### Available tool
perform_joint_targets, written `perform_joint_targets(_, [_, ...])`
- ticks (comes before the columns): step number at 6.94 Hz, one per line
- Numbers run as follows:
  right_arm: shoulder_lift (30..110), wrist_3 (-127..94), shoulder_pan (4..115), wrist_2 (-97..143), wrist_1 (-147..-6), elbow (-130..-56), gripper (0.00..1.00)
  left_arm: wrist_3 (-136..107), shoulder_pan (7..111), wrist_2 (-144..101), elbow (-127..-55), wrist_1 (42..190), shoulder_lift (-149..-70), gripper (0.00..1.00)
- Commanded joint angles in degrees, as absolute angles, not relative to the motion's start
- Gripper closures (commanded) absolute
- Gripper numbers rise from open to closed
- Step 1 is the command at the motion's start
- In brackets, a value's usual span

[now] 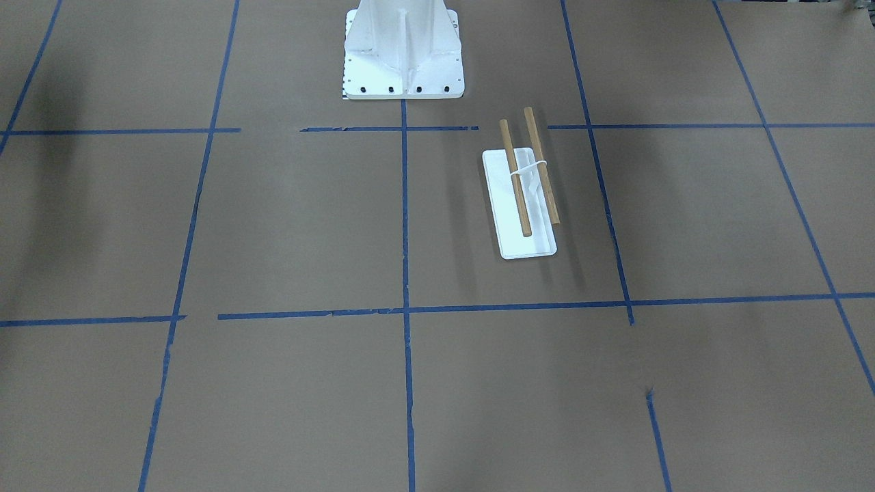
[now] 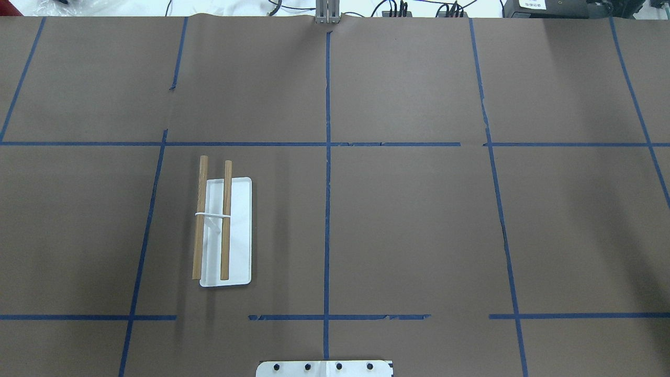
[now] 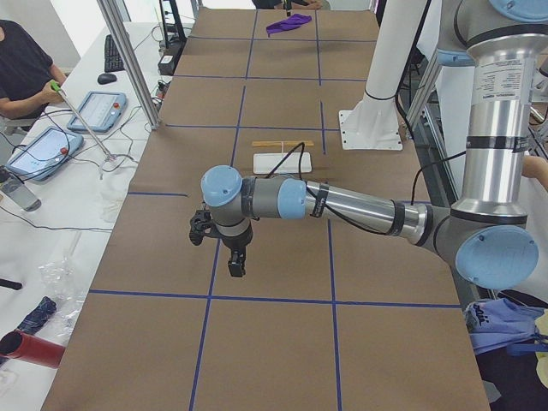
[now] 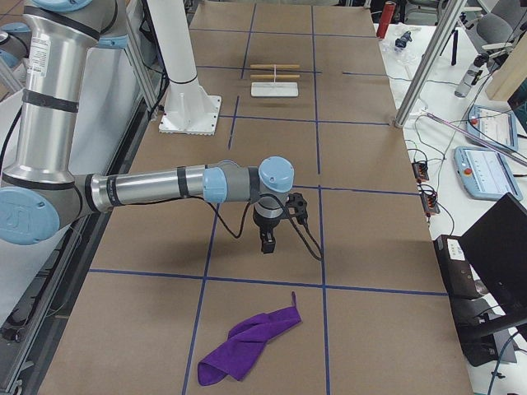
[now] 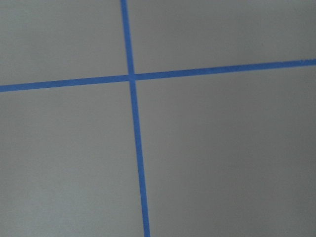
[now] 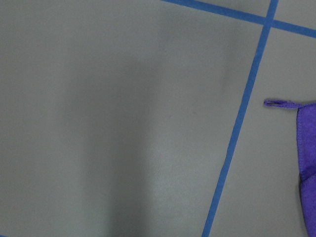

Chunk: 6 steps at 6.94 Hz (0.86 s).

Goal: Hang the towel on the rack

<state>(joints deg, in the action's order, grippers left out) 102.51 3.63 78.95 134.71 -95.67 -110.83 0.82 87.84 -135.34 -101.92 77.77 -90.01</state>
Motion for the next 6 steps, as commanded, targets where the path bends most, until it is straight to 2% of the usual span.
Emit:
perform_joint_targets(1, [102.5,3.5,78.7,135.0,-95.7,-110.9,0.00,1.9,89.3,-135.8,-104.7,76.1,-89.8,0.00])
perform_joint_targets(5, [102.7,4.0,78.7,134.7,-95.7,-110.7,0.00,1.6,89.2,-135.9,-106.9,75.8,-89.7,0.00])
perform_joint_targets(6, [102.6,4.0,78.7,134.3,-95.2,-108.2,0.00,2.0,89.1,-135.9,-106.3,76.6,-89.8,0.00])
